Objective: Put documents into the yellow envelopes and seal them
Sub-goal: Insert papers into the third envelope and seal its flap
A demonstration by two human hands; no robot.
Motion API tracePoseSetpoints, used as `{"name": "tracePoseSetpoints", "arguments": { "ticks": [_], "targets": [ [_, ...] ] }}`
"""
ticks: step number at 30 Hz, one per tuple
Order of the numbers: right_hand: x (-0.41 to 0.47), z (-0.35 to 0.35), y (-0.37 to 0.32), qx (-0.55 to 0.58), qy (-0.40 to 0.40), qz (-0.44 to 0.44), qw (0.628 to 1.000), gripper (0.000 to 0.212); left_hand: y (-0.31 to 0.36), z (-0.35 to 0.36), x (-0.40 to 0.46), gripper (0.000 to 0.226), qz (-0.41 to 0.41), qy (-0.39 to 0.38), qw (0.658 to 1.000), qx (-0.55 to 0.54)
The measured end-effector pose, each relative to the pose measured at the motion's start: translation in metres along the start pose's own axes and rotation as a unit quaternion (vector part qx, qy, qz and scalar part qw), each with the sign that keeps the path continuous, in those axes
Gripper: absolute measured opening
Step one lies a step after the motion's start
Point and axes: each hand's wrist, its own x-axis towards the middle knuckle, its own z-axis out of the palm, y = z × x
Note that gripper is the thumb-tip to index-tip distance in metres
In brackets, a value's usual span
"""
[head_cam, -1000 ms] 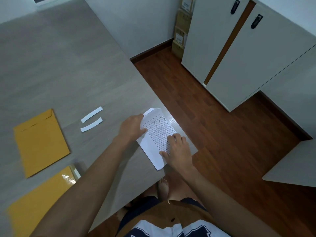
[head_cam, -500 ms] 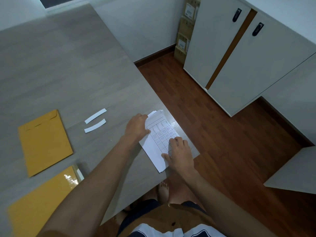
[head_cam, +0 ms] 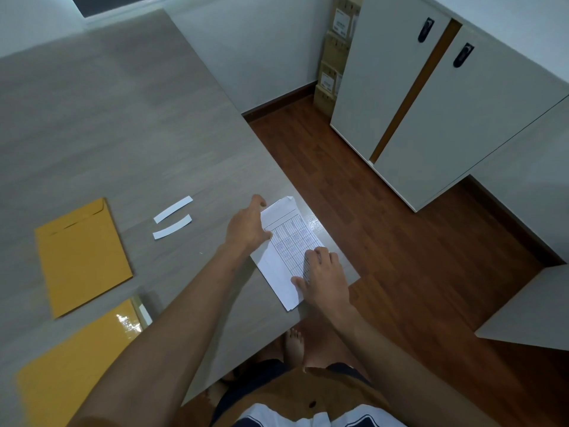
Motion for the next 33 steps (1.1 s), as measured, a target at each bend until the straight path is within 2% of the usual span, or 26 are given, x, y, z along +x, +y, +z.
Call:
{"name": "tracePoseSetpoints", "arguments": {
  "ticks": [5,10,13,17,21,24,28,30,33],
  "targets": [
    [0.0,0.001,0.001,0.001,0.005,0.001,1.0,0.054,-0.004,-0.006,0.008,0.047,0.019,-0.065,0.997,0.048],
    [-0.004,0.004,0.005,0.011,0.035,-0.008,0.999,0.054,-0.009,-0.01,0.011,0.039,0.007,-0.112,0.994,-0.012],
    [-0.009,0.0,0.007,0.036,0.054,0.003,0.998,0.055,-0.015,-0.012,0.004,0.037,0.013,-0.103,0.993,-0.052],
    [-0.01,-0.016,0.0,0.145,0.135,0.064,0.978,0.067,-0.032,-0.021,-0.017,0.032,-0.018,-0.07,0.98,-0.186],
    [0.002,-0.036,-0.029,0.333,0.146,0.148,0.92,0.09,-0.066,-0.041,-0.05,0.028,-0.066,-0.012,0.934,-0.35],
    [0.011,-0.044,-0.058,0.468,0.085,0.179,0.861,0.091,-0.093,-0.059,-0.077,0.027,-0.075,0.029,0.912,-0.403],
    [0.02,-0.032,-0.1,0.589,-0.058,0.176,0.787,0.083,-0.143,-0.078,-0.118,0.032,-0.114,0.076,0.867,-0.478],
    [0.022,-0.023,-0.117,0.595,-0.129,0.164,0.776,0.072,-0.163,-0.083,-0.138,0.033,-0.126,0.088,0.854,-0.498],
    [0.016,-0.006,-0.152,0.571,-0.214,0.097,0.787,0.054,-0.198,-0.093,-0.174,0.036,-0.142,0.108,0.837,-0.517]
  ]
}}
